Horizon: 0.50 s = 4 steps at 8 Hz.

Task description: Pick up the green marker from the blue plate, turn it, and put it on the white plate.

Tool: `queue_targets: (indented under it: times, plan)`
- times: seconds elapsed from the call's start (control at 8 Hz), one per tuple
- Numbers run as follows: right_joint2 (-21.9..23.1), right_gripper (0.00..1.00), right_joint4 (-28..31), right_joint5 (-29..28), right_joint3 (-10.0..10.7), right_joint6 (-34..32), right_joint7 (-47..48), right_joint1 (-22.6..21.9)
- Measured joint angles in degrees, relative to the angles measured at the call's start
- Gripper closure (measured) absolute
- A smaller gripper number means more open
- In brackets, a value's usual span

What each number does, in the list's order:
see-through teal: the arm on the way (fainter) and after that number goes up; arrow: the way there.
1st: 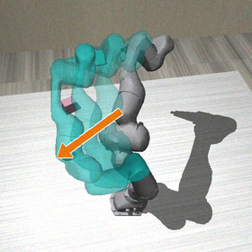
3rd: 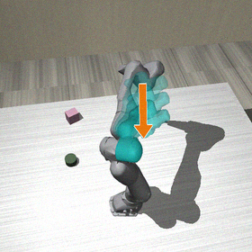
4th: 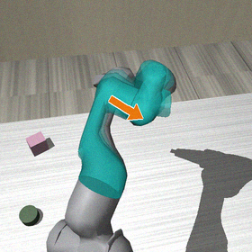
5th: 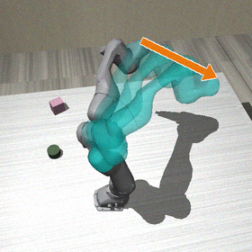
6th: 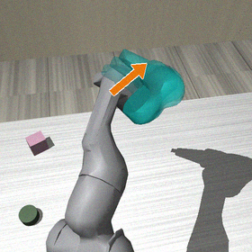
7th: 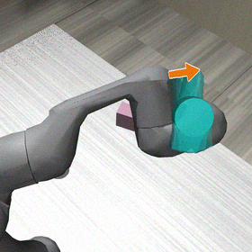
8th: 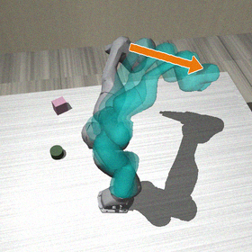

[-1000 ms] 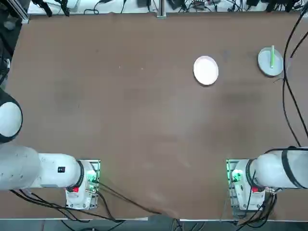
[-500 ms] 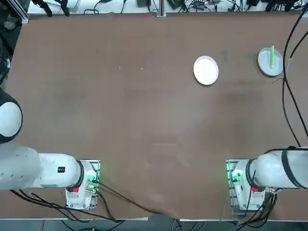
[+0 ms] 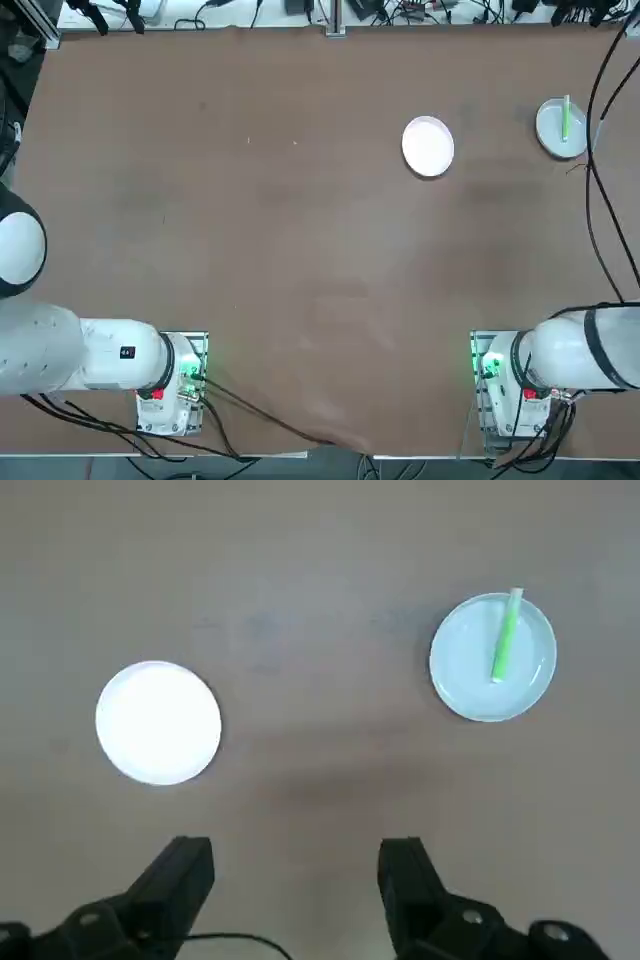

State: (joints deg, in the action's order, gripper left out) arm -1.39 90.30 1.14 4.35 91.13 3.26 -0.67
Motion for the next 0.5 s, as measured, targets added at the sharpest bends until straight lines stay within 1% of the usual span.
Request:
queue_targets:
  times: [0.25,0.5]
  plan:
    - [-2.95,0.00,-0.03,0.19,0.36,3.94,-1.23,3.62]
    - [-7.52,0.00,0.05,0.40,0.46,9.07,-5.93,7.81]
